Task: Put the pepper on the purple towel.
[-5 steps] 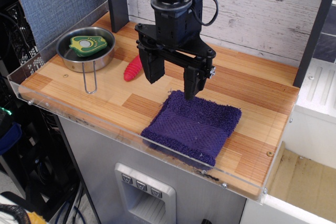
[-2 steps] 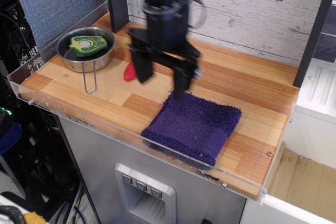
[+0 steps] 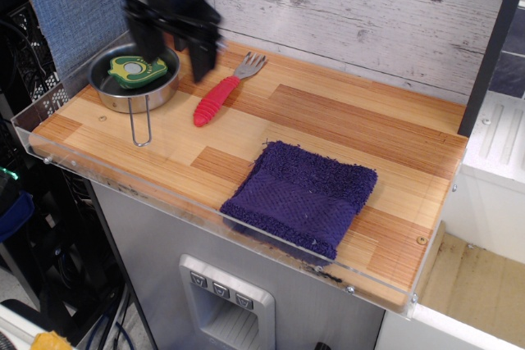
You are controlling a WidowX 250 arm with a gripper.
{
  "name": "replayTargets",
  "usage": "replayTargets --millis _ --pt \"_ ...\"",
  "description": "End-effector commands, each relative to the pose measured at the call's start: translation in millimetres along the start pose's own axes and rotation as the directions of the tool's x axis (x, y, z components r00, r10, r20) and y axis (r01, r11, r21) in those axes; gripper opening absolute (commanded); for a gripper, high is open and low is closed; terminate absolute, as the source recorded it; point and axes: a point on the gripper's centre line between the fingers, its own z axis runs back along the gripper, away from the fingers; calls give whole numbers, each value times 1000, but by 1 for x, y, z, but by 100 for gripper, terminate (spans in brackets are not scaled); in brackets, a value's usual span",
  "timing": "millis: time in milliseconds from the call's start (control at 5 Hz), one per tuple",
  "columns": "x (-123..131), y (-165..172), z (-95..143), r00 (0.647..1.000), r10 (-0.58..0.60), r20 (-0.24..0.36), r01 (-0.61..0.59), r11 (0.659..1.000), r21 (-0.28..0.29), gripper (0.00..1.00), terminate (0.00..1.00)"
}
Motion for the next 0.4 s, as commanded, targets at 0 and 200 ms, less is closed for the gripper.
replayTargets --millis 0,200 --pt "20 52 -1 1000 29 5 -29 997 66 100 0" --pt "27 68 -11 999 51 -10 -50 997 52 100 0"
